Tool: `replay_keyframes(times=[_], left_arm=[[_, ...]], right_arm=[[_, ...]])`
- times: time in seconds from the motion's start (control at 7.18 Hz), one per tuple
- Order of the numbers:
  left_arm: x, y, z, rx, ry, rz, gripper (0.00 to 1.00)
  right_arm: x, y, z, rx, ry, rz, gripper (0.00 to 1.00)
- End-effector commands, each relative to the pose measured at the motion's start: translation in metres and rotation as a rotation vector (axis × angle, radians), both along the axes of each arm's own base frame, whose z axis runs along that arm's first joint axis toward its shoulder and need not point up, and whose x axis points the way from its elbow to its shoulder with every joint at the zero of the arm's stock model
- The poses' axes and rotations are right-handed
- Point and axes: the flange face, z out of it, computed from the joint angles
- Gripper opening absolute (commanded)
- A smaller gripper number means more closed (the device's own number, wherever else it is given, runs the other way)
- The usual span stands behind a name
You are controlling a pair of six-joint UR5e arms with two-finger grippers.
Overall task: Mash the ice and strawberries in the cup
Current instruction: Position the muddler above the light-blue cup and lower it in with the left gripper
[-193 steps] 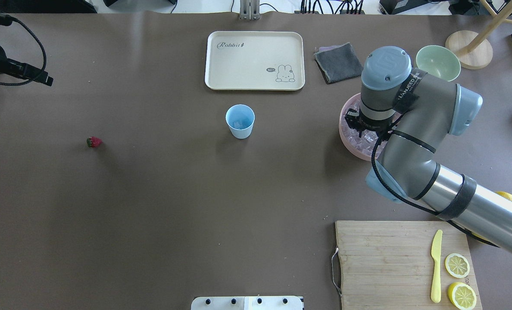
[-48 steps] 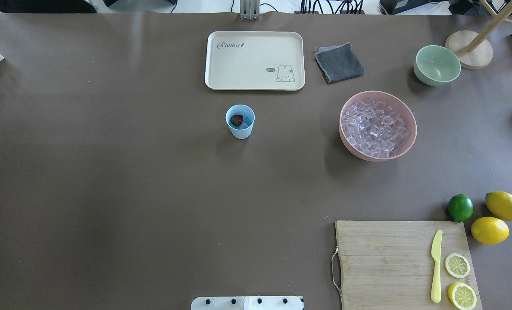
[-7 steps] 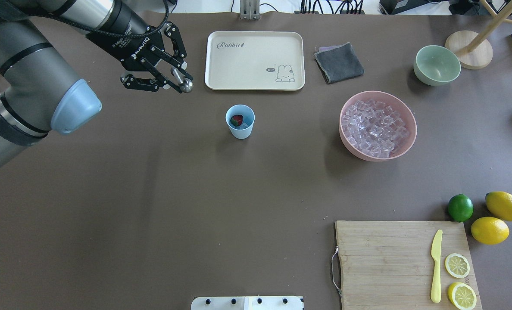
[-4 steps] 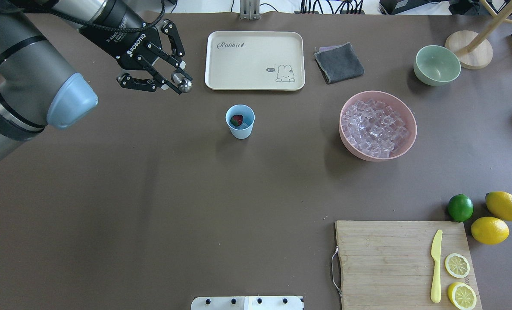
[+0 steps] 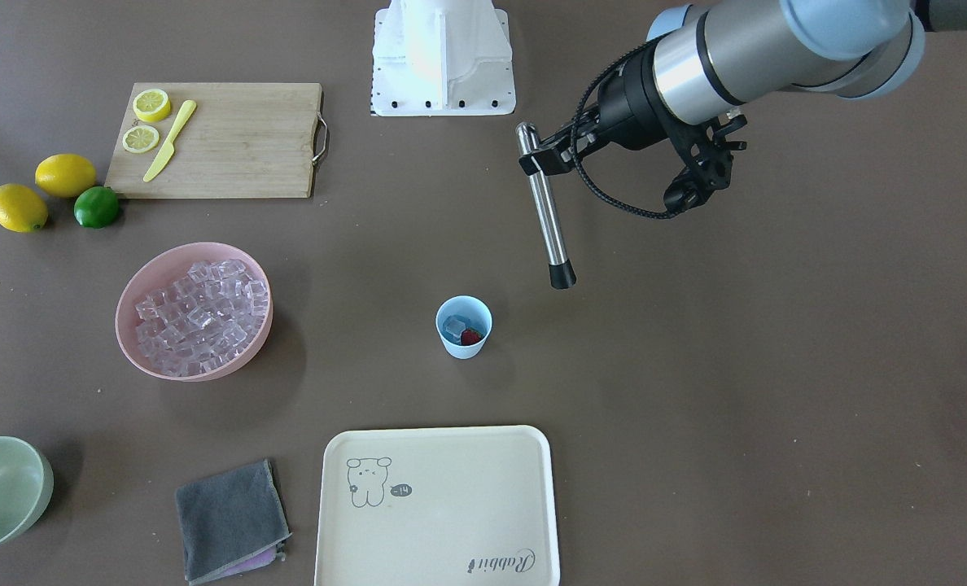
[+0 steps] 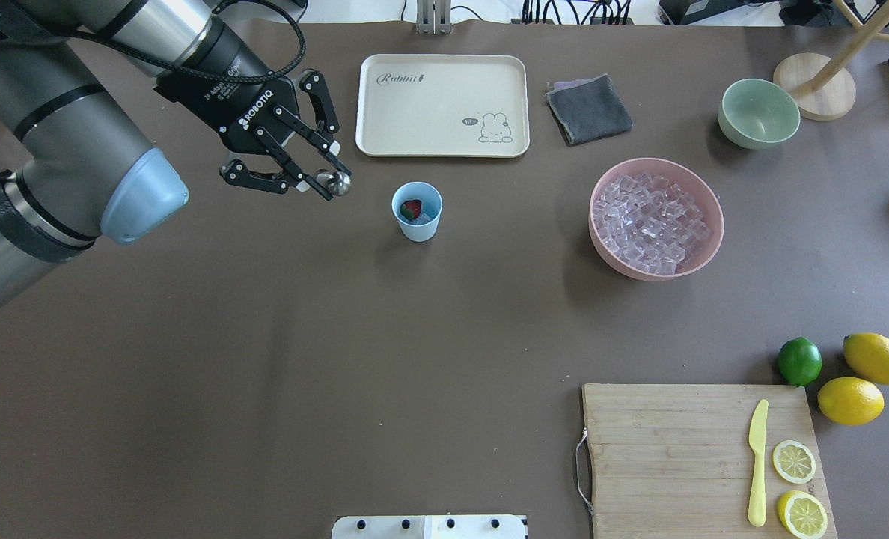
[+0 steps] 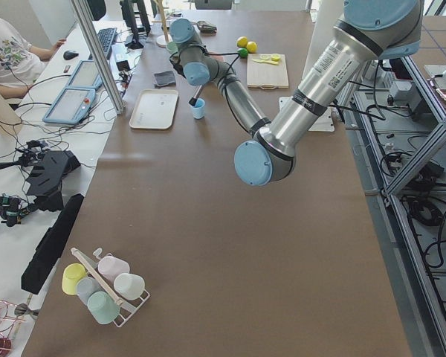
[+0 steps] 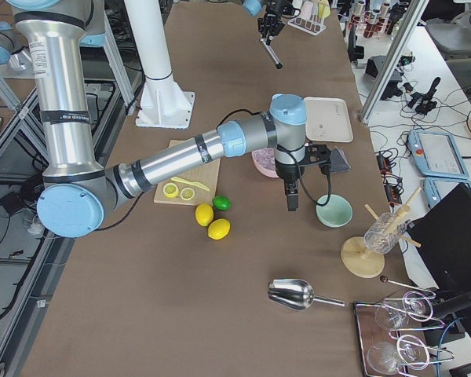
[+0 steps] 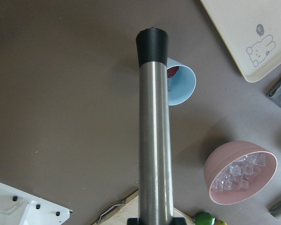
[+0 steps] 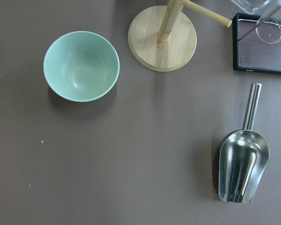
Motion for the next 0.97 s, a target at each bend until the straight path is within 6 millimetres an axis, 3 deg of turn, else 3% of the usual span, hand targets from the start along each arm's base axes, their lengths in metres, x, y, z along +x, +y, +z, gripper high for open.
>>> replay_keyframes(times=[0.0,0.42,0.56,0.7,0.84], left_arm=[[0.030,0.002,0.012,0.004,0.017,0.065,0.00],[0.041,-0.007,0.001,-0.002,0.021,0.077,0.00],[0.031,-0.018,0.005,0.008,0.020,0.057,0.00],[0.003,-0.035,0.003,-0.007,0.027,0.035,0.00],[-0.007,-0.036,-0.009,-0.032,0.042,0.055,0.00]], right_arm=[[0.002,0.011,0.022,-0.051,0.011,0.021,0.96],[0.002,0.012,0.019,-0.049,0.000,0.018,0.96],[0.001,0.012,0.017,-0.046,-0.001,0.017,0.96],[0.002,0.013,0.017,-0.046,-0.003,0.018,0.96],[0.004,0.021,0.013,-0.039,-0.005,0.020,0.96]])
